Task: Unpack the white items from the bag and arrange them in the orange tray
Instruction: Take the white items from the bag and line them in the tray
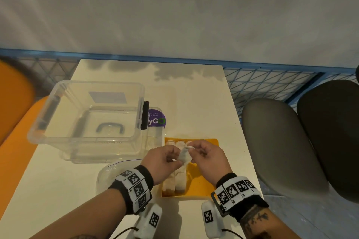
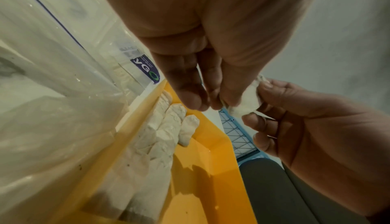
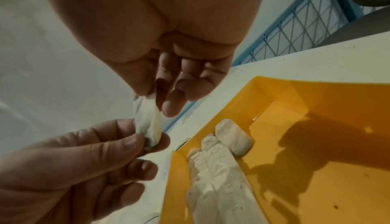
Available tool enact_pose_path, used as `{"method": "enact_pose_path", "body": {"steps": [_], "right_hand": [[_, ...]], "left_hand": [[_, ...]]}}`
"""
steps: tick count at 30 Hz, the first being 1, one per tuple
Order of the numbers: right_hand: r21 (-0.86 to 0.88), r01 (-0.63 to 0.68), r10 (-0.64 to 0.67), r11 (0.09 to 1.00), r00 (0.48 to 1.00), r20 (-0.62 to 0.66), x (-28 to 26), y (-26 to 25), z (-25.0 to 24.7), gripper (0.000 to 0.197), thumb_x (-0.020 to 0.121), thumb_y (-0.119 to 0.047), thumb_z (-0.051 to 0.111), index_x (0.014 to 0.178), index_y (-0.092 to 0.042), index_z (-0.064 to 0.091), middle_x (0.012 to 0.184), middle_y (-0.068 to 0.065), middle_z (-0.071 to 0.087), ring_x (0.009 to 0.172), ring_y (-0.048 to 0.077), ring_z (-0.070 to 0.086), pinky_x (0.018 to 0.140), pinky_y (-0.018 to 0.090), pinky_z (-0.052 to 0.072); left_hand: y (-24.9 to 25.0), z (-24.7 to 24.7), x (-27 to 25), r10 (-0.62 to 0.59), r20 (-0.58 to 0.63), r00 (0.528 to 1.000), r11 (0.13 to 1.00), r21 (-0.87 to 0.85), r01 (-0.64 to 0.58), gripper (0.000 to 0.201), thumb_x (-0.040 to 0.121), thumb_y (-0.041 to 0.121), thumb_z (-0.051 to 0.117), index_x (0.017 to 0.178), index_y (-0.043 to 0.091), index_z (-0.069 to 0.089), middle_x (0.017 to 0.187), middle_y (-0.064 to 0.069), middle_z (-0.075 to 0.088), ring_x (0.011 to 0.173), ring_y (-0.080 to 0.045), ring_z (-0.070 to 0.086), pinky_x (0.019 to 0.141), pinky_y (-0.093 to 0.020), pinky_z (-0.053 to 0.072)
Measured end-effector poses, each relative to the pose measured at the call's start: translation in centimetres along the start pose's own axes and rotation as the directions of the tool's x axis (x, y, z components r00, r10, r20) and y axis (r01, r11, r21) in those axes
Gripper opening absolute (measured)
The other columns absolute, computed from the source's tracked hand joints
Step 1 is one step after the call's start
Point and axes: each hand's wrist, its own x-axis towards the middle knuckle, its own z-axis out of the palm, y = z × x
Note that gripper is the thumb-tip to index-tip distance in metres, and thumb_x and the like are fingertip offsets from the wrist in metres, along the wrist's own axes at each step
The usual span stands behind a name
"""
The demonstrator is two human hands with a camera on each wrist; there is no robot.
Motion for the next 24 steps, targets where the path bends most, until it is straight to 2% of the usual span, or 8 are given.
{"method": "enact_pose_path", "body": {"steps": [2, 5, 7, 10, 14, 18, 22, 24], "right_hand": [[-0.141, -0.014, 0.016, 0.990, 1.000, 0.008, 0.2, 0.6, -0.2, 0.009, 0.093, -0.026, 0.063, 0.099, -0.030, 0.070, 0.087, -0.011, 0.070, 0.082, 0.005, 0.066, 0.080, 0.025, 0.056], [-0.463, -0.047, 0.121, 0.885, 0.984, 0.131, 0.5, 1.8, -0.5, 0.015, 0.095, -0.027, 0.057, 0.105, -0.029, 0.068, 0.096, -0.008, 0.069, 0.090, 0.012, 0.064, 0.083, 0.031, 0.054], [-0.588, -0.066, 0.221, 0.806, 0.956, 0.195, 0.7, 2.5, -0.5, 0.015, 0.094, -0.026, 0.055, 0.101, -0.029, 0.067, 0.101, -0.004, 0.068, 0.091, 0.016, 0.064, 0.082, 0.034, 0.055], [-0.693, -0.055, 0.307, 0.719, 0.919, 0.246, 1.5, 2.7, -0.2, 0.016, 0.092, -0.021, 0.055, 0.102, -0.026, 0.067, 0.109, -0.001, 0.066, 0.098, 0.019, 0.062, 0.084, 0.033, 0.053], [-0.747, -0.077, 0.358, 0.660, 0.907, 0.222, 3.6, 2.9, 0.6, 0.018, 0.090, -0.015, 0.058, 0.104, -0.023, 0.066, 0.113, 0.004, 0.066, 0.101, 0.023, 0.062, 0.084, 0.033, 0.053], [-0.705, -0.173, 0.352, 0.688, 0.929, 0.116, 5.8, 3.0, 0.9, 0.020, 0.091, -0.014, 0.056, 0.106, -0.023, 0.067, 0.114, 0.006, 0.067, 0.098, 0.024, 0.064, 0.075, 0.030, 0.050], [-0.663, -0.224, 0.344, 0.714, 0.938, 0.053, 7.1, 2.9, 1.2, 0.023, 0.093, -0.015, 0.057, 0.113, -0.020, 0.068, 0.117, 0.008, 0.068, 0.102, 0.026, 0.065, 0.083, 0.031, 0.054], [-0.631, -0.248, 0.328, 0.735, 0.945, 0.011, 7.3, 3.0, 1.3, 0.024, 0.094, -0.015, 0.057, 0.113, -0.022, 0.068, 0.115, 0.007, 0.068, 0.101, 0.026, 0.065, 0.084, 0.032, 0.055]], "left_hand": [[-0.4, -0.2, 0.1, -0.024, -0.038, 0.999, 0.997, 0.066, 0.026, 0.023, 0.088, 0.028, 0.070, 0.107, 0.038, 0.064, 0.104, 0.021, 0.066, 0.085, -0.002, 0.062, 0.081, -0.019, 0.050], [-1.1, -0.5, 0.3, -0.073, -0.119, 0.990, 0.987, 0.131, 0.088, 0.031, 0.092, 0.027, 0.064, 0.122, 0.031, 0.060, 0.122, 0.011, 0.058, 0.088, -0.007, 0.058, 0.087, -0.022, 0.048], [-1.4, -0.6, 0.5, -0.092, -0.122, 0.988, 0.979, 0.172, 0.112, 0.040, 0.092, 0.026, 0.064, 0.130, 0.026, 0.055, 0.129, 0.004, 0.054, 0.098, -0.012, 0.058, 0.093, -0.024, 0.048], [-1.6, -0.3, 0.7, -0.153, -0.083, 0.985, 0.961, 0.218, 0.168, 0.057, 0.090, 0.027, 0.067, 0.142, 0.025, 0.042, 0.135, 0.000, 0.051, 0.117, -0.016, 0.056, 0.098, -0.027, 0.046], [-1.7, 0.1, 0.8, -0.228, -0.059, 0.972, 0.950, 0.207, 0.235, 0.069, 0.089, 0.020, 0.069, 0.147, 0.026, 0.031, 0.129, 0.000, 0.059, 0.115, -0.017, 0.059, 0.095, -0.028, 0.048], [-1.8, 0.0, 1.0, -0.264, -0.049, 0.963, 0.943, 0.196, 0.268, 0.070, 0.089, 0.021, 0.069, 0.147, 0.024, 0.031, 0.127, -0.002, 0.064, 0.114, -0.019, 0.061, 0.095, -0.028, 0.049], [-1.7, -0.2, 0.9, -0.280, -0.043, 0.959, 0.942, 0.178, 0.283, 0.071, 0.089, 0.021, 0.069, 0.148, 0.025, 0.030, 0.128, -0.002, 0.064, 0.115, -0.020, 0.062, 0.093, -0.027, 0.049], [-1.7, -0.2, 0.8, -0.285, -0.039, 0.958, 0.944, 0.163, 0.287, 0.072, 0.089, 0.021, 0.069, 0.149, 0.026, 0.029, 0.130, -0.002, 0.063, 0.116, -0.020, 0.061, 0.093, -0.027, 0.049]]}}
